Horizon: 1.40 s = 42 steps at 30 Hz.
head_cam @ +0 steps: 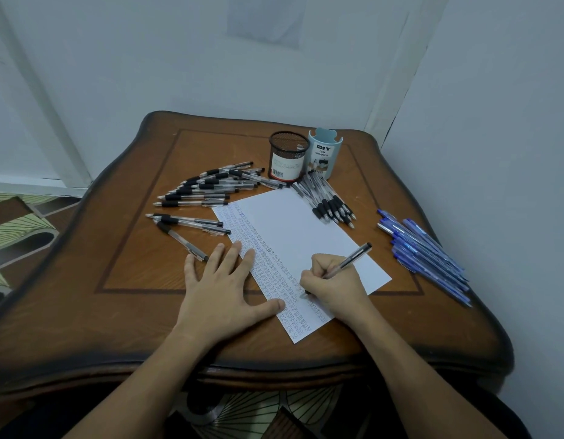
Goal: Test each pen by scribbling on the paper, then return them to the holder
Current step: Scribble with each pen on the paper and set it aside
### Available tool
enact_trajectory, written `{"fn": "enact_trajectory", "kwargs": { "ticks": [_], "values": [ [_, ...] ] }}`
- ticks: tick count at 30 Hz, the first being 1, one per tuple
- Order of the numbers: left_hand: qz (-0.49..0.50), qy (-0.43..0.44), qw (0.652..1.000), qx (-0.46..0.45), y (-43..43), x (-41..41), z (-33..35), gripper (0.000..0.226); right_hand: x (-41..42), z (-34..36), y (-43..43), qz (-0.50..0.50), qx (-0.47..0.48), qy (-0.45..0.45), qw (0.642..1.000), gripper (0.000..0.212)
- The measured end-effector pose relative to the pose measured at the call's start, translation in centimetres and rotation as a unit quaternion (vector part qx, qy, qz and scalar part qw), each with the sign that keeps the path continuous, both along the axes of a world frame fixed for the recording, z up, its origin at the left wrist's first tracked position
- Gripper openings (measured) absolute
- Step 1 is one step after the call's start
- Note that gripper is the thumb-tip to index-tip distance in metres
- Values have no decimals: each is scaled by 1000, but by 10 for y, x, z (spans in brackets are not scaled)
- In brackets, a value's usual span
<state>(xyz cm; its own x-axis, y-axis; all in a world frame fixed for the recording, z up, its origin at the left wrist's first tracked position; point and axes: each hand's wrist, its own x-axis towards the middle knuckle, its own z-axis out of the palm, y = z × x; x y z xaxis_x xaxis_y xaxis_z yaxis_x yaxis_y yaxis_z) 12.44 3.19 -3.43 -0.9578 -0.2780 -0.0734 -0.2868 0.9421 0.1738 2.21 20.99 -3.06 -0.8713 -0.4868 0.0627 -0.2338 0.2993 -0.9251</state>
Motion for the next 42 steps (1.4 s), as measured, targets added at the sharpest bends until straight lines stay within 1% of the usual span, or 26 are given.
{"fn": "enact_trajectory", "kwargs": {
  "ticks": [7,14,16,19,23,24,26,28,31,35,37,42],
  "values": [
    [0,6,1000,1,0,1,-1,114,0,-2,1,9,17,5,1000,36],
    [0,11,1000,-1,0,1,0,113,-1,-2,2,2,14,5,1000,45],
    [0,9,1000,-3,0,1,0,113,-4,1,2,-17,-21,-24,999,47],
    [-2,6,1000,1,-1,1,1,115,-10,9,1,-50,-115,-116,985,49],
    [-3,7,1000,1,-1,0,1,114,-11,16,1,-69,-151,-161,973,62],
    [-3,6,1000,1,-2,1,0,114,-11,18,1,-71,-156,-172,970,60],
    [-4,4,1000,1,-2,1,0,114,-9,20,-1,-72,-148,-181,970,47],
    [-5,5,1000,2,-2,1,0,114,-10,20,-2,-68,-117,-170,976,50],
    [-5,8,1000,3,-2,1,0,114,-10,20,-3,-45,-96,-144,984,39],
    [-7,3,1000,4,-2,1,0,114,-10,24,-4,-18,-105,-157,982,40],
    [-7,3,1000,1,-3,1,-1,112,-11,23,-4,-10,-109,-158,981,36],
    [-8,6,1000,2,-3,1,-2,111,-11,25,-3,-24,-105,-167,980,33]
  ]
}}
